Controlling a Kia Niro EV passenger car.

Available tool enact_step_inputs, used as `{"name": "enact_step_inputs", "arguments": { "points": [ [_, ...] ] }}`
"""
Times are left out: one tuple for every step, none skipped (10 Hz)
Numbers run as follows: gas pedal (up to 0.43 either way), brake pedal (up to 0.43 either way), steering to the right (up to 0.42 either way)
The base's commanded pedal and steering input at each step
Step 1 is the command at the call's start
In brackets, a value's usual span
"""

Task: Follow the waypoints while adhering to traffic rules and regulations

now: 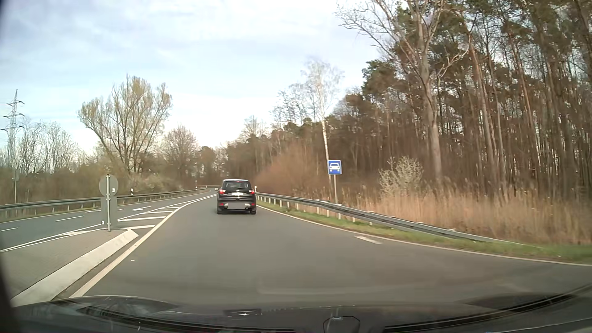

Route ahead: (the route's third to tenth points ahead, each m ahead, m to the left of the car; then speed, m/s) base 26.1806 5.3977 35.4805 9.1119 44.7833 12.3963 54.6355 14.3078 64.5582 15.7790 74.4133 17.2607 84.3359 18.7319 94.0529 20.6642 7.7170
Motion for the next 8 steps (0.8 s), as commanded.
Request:
{"name": "enact_step_inputs", "arguments": {
  "points": [
    [0.209,0.0,-0.174],
    [0.22,0.0,-0.156],
    [0.228,0.0,-0.138],
    [0.24,0.0,-0.122],
    [0.248,0.0,-0.11],
    [0.248,0.0,-0.099],
    [0.26,0.0,-0.087],
    [0.268,0.0,-0.079]
  ]
}}
